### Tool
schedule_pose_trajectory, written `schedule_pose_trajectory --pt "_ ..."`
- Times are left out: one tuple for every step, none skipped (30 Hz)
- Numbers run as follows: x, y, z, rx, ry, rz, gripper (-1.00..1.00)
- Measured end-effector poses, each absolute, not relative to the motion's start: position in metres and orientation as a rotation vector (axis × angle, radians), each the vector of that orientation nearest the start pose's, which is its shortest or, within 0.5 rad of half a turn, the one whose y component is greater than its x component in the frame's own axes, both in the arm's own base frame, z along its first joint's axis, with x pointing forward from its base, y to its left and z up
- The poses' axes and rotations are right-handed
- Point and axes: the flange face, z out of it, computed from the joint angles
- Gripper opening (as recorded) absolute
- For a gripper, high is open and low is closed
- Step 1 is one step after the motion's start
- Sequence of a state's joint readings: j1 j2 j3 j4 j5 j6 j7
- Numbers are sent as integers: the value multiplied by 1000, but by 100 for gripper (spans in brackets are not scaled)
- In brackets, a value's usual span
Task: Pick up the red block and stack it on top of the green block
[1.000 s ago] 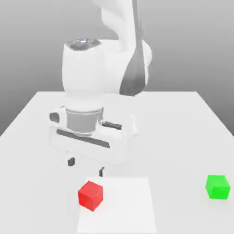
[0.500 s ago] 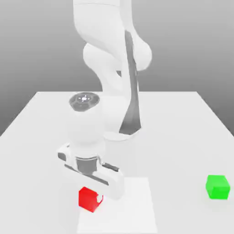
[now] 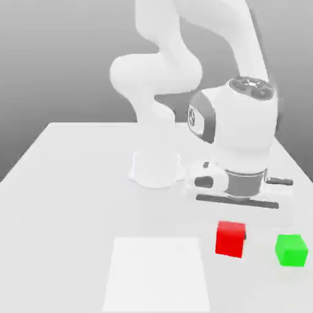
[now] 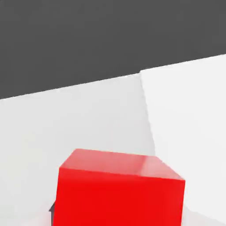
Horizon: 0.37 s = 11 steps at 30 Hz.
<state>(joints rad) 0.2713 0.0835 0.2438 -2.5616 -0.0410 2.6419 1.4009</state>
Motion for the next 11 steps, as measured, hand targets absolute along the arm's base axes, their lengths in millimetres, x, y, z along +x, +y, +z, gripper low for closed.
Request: schedule_pose_trajectory --pt "380 251 240 -2888 1237 1 -100" --pt "367 276 242 -2911 1180 0 -100" --pt "359 292 241 -2923 1148 0 -100" --pt "357 298 235 -2925 1141 -1 -100" --pt "357 301 225 -2926 1140 -2 -100" --pt "356 302 214 -2926 1139 -3 -100" --pt "356 303 202 -2926 1138 -3 -100" --pt "355 303 190 -2927 1136 -2 100" --pt "355 303 190 -2927 1136 -2 100" --pt "355 303 190 -2927 1136 -2 100" --pt "355 303 190 -2927 1136 -2 100"
